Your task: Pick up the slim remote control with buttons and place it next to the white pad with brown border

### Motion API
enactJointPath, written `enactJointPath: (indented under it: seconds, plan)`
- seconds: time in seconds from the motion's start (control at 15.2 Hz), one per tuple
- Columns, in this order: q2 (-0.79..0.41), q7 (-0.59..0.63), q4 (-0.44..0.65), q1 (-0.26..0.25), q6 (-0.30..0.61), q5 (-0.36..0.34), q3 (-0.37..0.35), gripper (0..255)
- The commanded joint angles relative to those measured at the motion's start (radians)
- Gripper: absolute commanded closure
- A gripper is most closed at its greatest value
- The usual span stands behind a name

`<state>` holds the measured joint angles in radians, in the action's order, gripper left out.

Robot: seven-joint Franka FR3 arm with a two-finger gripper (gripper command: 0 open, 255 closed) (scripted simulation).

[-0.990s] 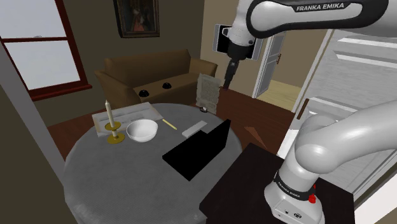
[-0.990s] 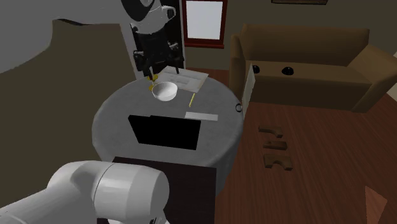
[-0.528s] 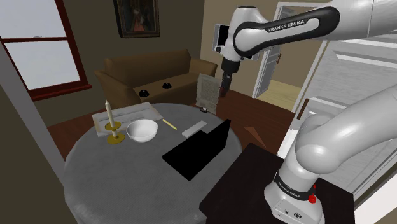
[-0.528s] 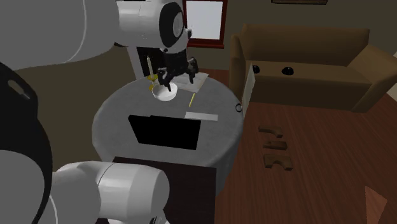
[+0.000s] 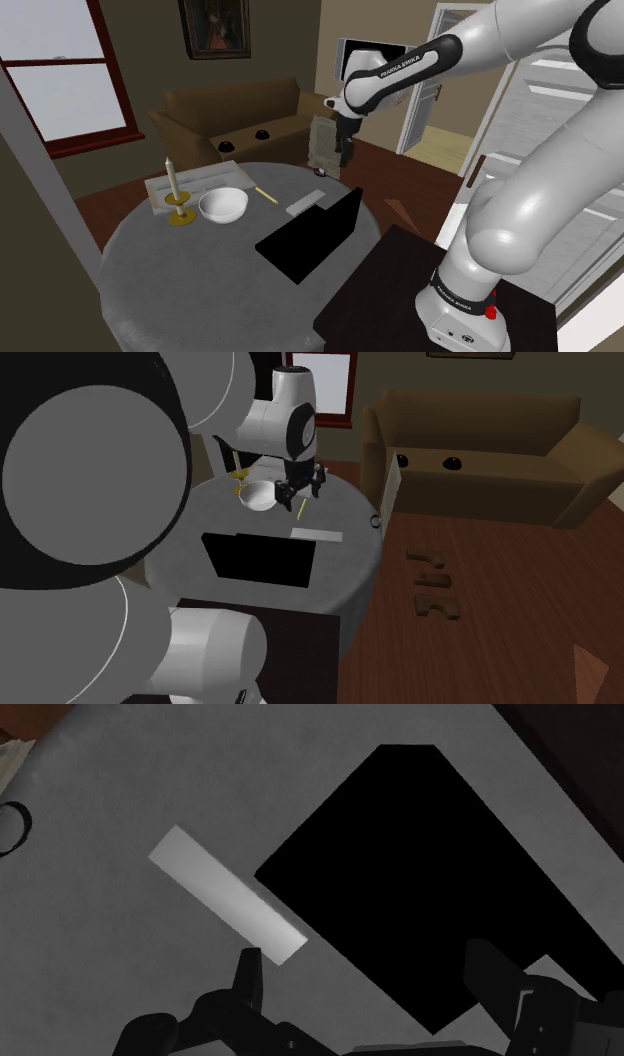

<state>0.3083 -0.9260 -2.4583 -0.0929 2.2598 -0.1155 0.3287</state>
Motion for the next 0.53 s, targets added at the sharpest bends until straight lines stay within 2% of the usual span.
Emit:
enactJointPath:
  seconds: [0.0, 0.26, 0.46]
  plan:
    - [-0.091, -0.094, 0.027, -0.016, 0.053, 0.027, 0.035, 0]
    - [-0.267, -0.280, 0.094, -0.039, 0.131, 0.113, 0.077, 0]
    - [-0.403, -0.425, 0.160, -0.036, 0.173, 0.194, 0.081, 0]
